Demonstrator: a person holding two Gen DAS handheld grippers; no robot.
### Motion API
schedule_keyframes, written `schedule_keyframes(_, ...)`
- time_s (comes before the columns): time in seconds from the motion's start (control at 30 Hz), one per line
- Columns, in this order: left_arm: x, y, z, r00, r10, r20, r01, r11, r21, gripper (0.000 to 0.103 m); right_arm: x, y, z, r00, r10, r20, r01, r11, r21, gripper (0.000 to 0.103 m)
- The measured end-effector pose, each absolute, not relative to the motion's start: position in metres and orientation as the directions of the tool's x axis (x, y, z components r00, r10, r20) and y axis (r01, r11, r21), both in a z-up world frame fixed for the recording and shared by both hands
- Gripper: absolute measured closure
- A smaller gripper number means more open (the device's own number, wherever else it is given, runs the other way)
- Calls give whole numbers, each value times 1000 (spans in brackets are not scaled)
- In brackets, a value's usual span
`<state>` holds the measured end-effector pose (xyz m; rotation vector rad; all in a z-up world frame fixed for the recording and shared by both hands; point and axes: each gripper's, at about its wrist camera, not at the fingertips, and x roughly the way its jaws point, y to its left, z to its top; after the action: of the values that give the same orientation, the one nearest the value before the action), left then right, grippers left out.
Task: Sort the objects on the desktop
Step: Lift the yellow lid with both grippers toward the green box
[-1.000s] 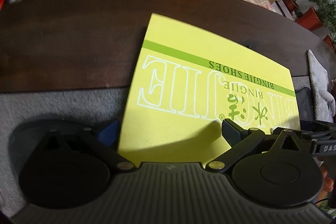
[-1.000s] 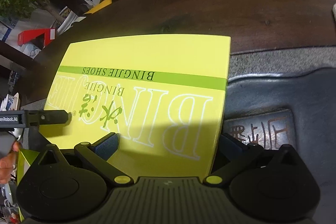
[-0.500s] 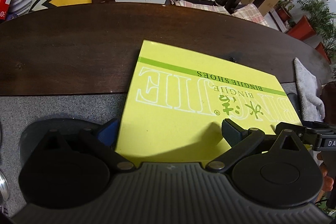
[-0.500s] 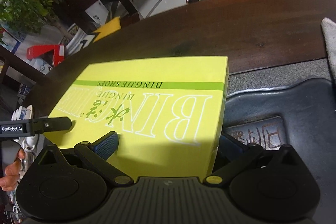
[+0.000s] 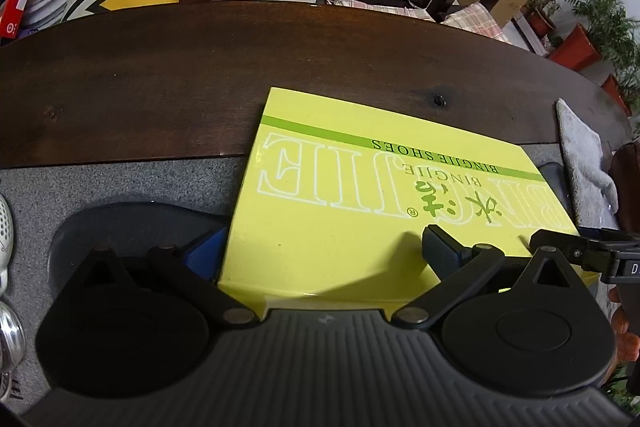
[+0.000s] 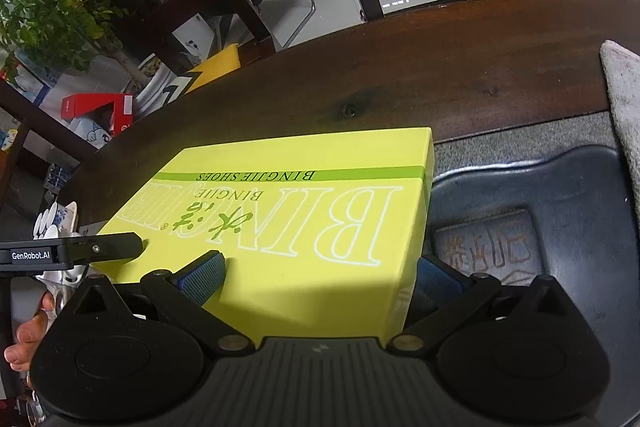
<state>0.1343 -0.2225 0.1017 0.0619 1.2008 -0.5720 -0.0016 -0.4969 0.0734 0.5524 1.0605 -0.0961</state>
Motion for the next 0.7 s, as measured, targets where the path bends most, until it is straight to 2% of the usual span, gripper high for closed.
schedule_keyframes(0.33, 137, -223, 98, 203, -402, -893, 489, 832, -263, 2, -12, -498, 65, 495, 220, -841, 333, 845, 417, 0)
schedule_keyframes(0.6, 163, -212, 79, 136, -439, -888, 399, 845, -357, 2, -10, -516, 53, 495, 267, -827, 350, 810, 471, 0)
schedule_keyframes(0.7, 171, -214, 70, 140, -426, -894, 368, 860, -352, 2, -7, -522, 43, 489, 282, -826, 366, 793, 487, 0)
